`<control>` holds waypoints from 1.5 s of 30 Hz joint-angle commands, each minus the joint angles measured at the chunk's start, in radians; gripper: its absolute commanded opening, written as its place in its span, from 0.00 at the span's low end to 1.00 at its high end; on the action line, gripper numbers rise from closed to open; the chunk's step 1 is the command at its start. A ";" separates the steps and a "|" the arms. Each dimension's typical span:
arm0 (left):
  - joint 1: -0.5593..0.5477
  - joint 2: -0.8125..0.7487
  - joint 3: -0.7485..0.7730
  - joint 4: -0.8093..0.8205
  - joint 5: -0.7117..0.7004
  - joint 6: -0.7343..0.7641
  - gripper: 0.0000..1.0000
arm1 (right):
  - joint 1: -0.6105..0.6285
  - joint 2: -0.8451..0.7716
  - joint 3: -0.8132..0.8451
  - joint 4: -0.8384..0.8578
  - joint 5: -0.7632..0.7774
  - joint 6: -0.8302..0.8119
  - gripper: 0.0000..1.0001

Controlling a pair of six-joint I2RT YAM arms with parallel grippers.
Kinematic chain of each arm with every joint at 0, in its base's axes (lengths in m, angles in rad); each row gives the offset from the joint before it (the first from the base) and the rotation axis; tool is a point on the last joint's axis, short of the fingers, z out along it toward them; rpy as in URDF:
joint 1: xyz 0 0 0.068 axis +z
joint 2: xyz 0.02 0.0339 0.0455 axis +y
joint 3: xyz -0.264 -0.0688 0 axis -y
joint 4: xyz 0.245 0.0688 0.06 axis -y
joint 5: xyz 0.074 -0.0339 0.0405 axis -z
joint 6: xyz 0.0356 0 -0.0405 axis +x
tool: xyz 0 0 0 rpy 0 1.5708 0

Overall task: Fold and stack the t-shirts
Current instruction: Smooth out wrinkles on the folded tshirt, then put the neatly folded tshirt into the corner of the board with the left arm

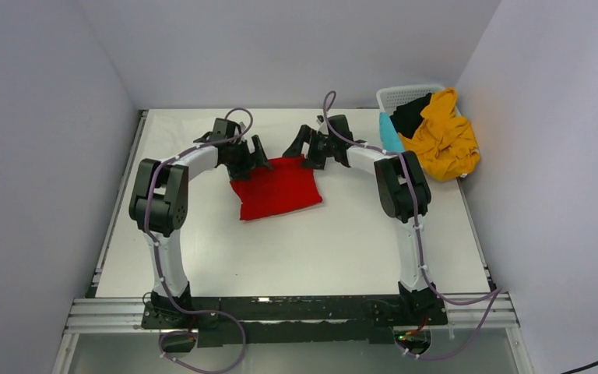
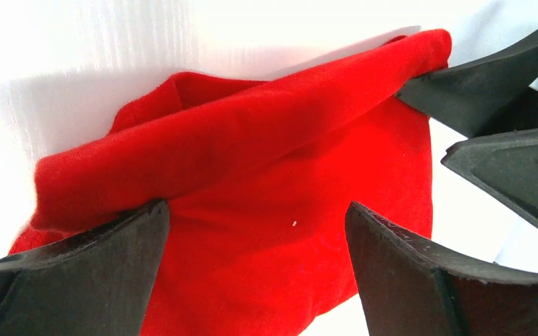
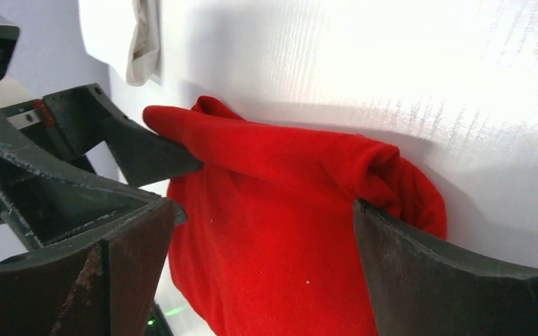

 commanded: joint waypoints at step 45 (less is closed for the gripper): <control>-0.270 0.122 0.097 -0.262 -0.585 -0.044 0.28 | -0.049 -1.123 -0.781 -0.217 0.774 -0.301 1.00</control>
